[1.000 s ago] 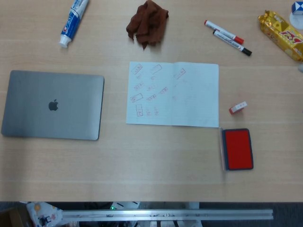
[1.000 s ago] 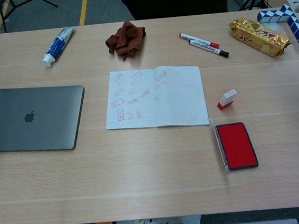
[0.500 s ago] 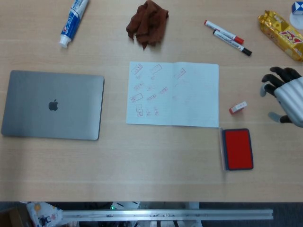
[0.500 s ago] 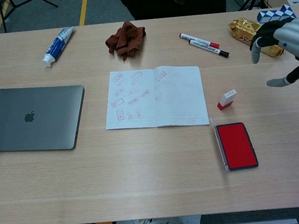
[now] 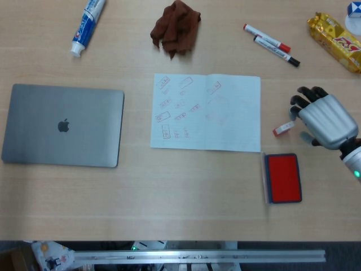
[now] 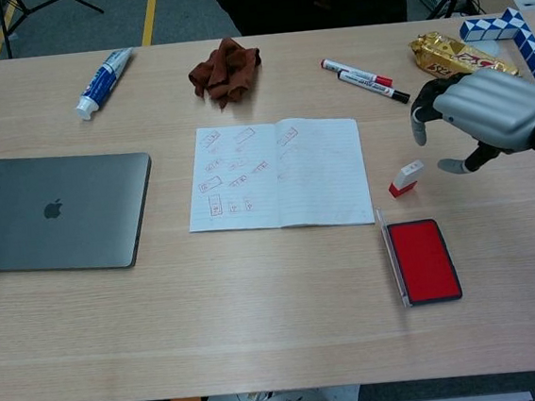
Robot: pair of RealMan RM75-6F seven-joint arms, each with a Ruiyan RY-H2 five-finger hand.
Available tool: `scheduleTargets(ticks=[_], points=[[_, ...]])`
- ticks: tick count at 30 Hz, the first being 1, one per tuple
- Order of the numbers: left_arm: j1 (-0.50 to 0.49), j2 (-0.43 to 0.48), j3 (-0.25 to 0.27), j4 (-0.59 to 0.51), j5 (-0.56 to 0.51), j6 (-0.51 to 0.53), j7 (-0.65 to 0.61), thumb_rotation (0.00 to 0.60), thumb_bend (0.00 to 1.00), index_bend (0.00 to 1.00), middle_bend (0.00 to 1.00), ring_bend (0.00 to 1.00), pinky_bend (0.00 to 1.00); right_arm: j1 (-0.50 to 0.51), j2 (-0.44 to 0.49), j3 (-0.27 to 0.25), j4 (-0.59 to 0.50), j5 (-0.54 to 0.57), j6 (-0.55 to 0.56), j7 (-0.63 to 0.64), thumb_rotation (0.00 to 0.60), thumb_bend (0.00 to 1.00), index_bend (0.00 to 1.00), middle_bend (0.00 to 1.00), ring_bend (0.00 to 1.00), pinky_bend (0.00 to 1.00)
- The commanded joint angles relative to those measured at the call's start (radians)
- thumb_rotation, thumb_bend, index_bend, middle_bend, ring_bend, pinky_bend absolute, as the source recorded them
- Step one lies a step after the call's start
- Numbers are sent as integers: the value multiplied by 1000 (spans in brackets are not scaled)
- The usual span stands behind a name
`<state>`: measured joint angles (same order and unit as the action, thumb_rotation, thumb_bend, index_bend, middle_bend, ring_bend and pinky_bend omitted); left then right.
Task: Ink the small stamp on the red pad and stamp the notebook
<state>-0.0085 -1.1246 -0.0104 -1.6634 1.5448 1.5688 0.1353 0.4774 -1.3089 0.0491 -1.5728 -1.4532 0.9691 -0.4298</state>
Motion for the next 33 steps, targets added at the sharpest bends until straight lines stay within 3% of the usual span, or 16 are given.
scheduleTargets(ticks=[1,33], points=[[-2,-1,0,2,-5,-7,2,600,286,0,0,0,43,11,-27,-5,32,10,-10,-4,600,218,474,336,174,245],[-14,-11,-1,21,-9,-29,-11,600,286,0,0,0,43,83,-174,-20,188,87,-69,-66,600,252,501,336,186,245]])
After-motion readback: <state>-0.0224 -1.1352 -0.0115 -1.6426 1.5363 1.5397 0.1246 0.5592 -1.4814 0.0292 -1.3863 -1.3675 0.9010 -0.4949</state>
